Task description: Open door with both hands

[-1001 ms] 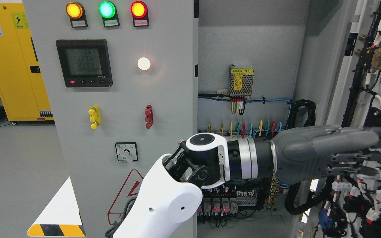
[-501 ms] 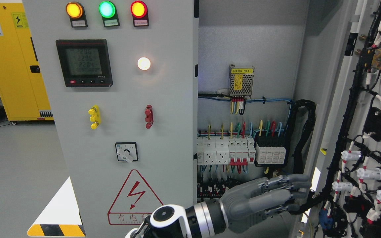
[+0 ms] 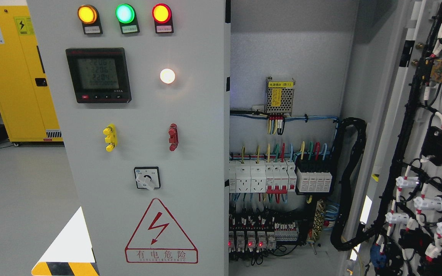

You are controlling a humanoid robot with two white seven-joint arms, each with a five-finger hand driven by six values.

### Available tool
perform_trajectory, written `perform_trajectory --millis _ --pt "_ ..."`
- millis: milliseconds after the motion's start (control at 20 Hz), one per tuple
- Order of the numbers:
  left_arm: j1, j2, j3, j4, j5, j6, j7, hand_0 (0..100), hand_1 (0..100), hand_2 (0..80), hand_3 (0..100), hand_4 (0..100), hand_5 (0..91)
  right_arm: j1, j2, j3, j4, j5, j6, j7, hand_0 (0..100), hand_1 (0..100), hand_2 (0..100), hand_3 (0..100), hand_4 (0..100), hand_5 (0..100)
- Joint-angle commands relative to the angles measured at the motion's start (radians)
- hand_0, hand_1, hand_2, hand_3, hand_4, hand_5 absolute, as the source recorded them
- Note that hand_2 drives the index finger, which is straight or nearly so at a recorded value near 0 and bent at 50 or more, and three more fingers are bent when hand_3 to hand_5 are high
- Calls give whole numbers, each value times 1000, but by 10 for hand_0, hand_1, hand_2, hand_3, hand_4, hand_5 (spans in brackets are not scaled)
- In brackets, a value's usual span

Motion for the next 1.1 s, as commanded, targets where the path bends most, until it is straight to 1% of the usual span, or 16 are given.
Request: perform_trajectory --millis 0,100,200,300,350,451,551,601,651,751,851,951,1051 --pt "216 153 -14 334 -74 -140 0 120 556 0 0 0 0 -23 0 -1 0 0 0 0 0 500 40 0 0 0" --pt "215 119 -14 541 -74 -222 0 120 556 0 0 0 0 -22 2 -1 0 0 0 0 0 500 40 0 0 0" --pt "210 67 -5 738 -76 -315 0 120 556 0 0 0 0 -20 2 -1 0 0 2 -1 0 500 40 0 0 0" --pt "209 23 -2 905 -74 -363 2 120 556 0 0 0 0 -17 5 -1 0 0 2 -1 0 500 40 0 0 0" --pt "209 -3 1 995 -73 -383 16 120 556 0 0 0 0 -17 5 -1 0 0 2 -1 0 500 40 0 0 0" --pt "206 -34 2 1141 -65 -412 88 120 556 0 0 0 0 -15 5 -1 0 0 2 0 0 500 40 0 0 0" --pt "204 -65 10 1246 -53 -415 140 120 556 0 0 0 0 -14 9 -1 0 0 0 2 0 500 40 0 0 0" --pt "203 -77 39 1284 -48 -412 152 120 556 0 0 0 0 -11 17 -1 0 0 0 3 0 500 40 0 0 0" --pt "203 -92 80 1320 -46 -405 160 120 556 0 0 0 0 -6 23 -1 0 0 -1 5 0 500 40 0 0 0" --pt "200 -119 186 1396 -51 -351 177 120 556 0 0 0 0 -2 34 -1 0 0 0 2 0 500 40 0 0 0" --pt "195 -122 251 1432 -53 -290 194 120 556 0 0 0 0 8 37 1 0 0 0 0 0 500 40 0 0 0" --pt "197 -120 259 1438 -56 -288 194 120 556 0 0 0 0 18 34 1 0 0 0 0 0 500 40 0 0 0" --pt "204 -123 259 1462 -56 -285 192 120 556 0 0 0 0 24 35 1 0 0 -1 9 0 500 40 0 0 0"
